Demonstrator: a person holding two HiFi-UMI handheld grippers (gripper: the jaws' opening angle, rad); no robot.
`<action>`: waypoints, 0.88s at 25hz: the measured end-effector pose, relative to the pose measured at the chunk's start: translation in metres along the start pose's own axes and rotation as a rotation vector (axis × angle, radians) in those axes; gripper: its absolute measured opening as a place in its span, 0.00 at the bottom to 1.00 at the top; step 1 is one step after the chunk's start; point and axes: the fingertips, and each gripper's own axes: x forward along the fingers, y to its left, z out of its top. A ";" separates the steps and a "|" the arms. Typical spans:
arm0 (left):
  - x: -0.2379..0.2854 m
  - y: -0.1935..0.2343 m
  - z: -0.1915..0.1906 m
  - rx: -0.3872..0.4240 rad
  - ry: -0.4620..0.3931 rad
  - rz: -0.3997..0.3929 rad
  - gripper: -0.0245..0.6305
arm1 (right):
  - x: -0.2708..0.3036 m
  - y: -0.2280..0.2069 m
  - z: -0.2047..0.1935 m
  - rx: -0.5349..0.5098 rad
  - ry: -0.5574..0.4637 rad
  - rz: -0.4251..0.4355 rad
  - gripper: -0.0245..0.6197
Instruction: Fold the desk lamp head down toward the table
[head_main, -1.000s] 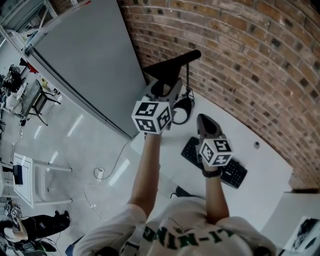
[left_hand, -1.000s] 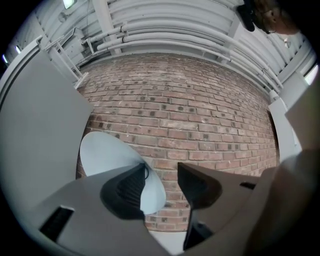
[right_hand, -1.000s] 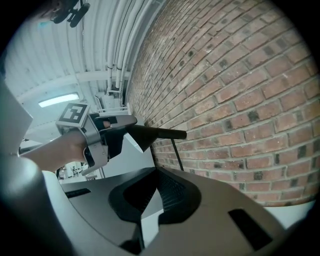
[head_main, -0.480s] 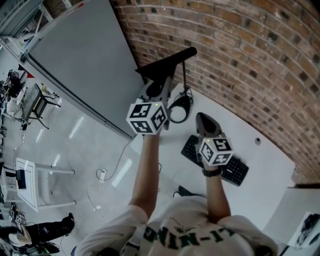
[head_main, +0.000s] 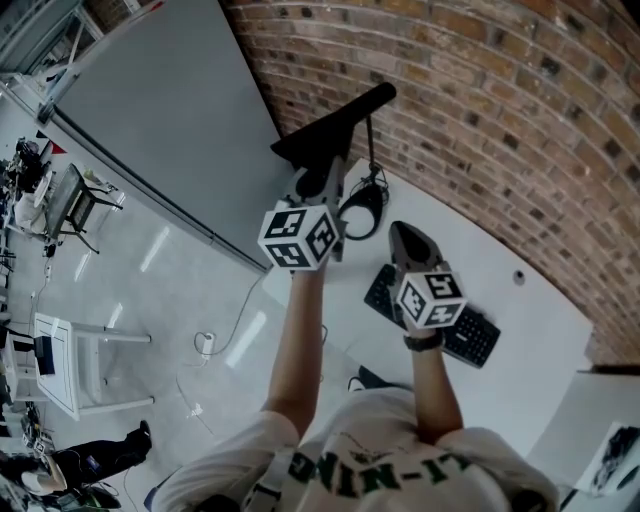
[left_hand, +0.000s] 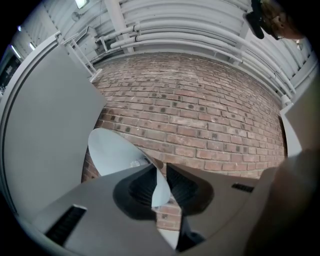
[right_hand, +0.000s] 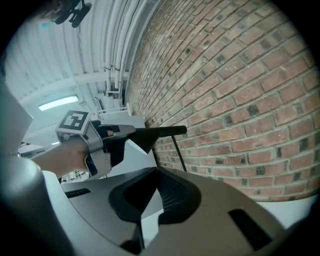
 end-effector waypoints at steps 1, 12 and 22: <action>0.000 0.000 -0.001 -0.004 0.000 0.001 0.13 | 0.000 0.000 0.000 -0.001 0.001 0.000 0.05; -0.001 0.002 -0.008 -0.044 -0.005 0.019 0.11 | 0.002 0.000 0.000 0.019 -0.010 -0.003 0.05; -0.001 0.004 -0.018 -0.066 0.006 0.023 0.11 | 0.005 0.003 -0.006 0.036 0.001 0.010 0.05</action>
